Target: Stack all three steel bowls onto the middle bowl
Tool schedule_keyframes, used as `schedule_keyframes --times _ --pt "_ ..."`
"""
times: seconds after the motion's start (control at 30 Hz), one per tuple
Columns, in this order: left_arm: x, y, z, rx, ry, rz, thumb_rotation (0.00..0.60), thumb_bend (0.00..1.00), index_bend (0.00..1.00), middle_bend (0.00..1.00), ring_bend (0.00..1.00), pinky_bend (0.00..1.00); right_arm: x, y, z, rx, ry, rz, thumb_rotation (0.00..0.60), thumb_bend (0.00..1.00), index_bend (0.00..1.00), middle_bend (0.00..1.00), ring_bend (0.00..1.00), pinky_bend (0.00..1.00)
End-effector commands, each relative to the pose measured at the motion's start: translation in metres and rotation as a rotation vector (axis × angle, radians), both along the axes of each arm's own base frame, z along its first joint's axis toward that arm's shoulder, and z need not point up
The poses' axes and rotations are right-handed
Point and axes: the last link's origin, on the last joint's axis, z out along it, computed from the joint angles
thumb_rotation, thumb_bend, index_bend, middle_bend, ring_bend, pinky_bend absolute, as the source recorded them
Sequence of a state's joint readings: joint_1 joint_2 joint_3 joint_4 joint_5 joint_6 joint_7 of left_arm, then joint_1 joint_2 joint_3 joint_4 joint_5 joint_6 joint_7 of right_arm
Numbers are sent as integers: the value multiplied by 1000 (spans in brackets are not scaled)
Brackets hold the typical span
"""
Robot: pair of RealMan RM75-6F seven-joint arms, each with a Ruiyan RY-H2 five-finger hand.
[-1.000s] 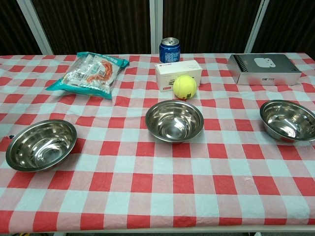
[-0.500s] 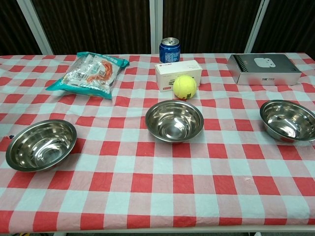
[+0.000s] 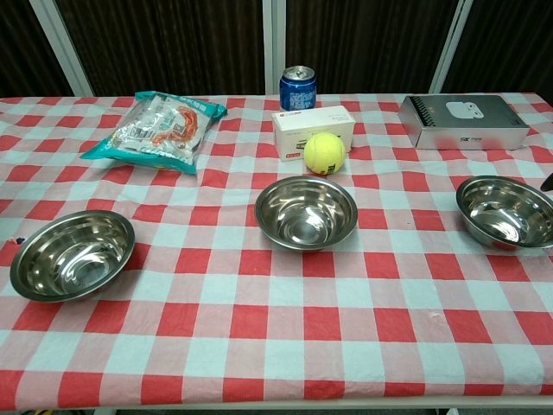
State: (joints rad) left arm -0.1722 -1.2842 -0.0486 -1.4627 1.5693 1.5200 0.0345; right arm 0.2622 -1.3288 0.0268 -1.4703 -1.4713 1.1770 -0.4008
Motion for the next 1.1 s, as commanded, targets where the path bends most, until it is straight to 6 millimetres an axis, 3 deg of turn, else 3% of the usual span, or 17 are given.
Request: schedule_keyframes --times 0.03,0.3,0.57,0.93,1.1 --pt "-2 0 1 4 1 3 600 84 189 192 147 260 2 -7 -10 25 9 9 600 151 225 277 131 19" --pt "-8 0 5 9 5 10 600 84 189 192 147 260 2 -20 -30 65 36 9 600 151 244 283 132 18" --pt "-12 -1 5 4 6 15 600 83 189 192 147 260 6 -27 -42 60 48 34 600 163 325 342 139 15" --pt "-15 -1 4 1 9 17 600 84 189 192 147 260 8 -33 -51 43 46 39 600 280 478 450 204 11" --pt "-17 -1 4 -5 15 20 600 83 189 192 147 260 8 -34 -55 46 52 36 600 326 498 462 206 11"
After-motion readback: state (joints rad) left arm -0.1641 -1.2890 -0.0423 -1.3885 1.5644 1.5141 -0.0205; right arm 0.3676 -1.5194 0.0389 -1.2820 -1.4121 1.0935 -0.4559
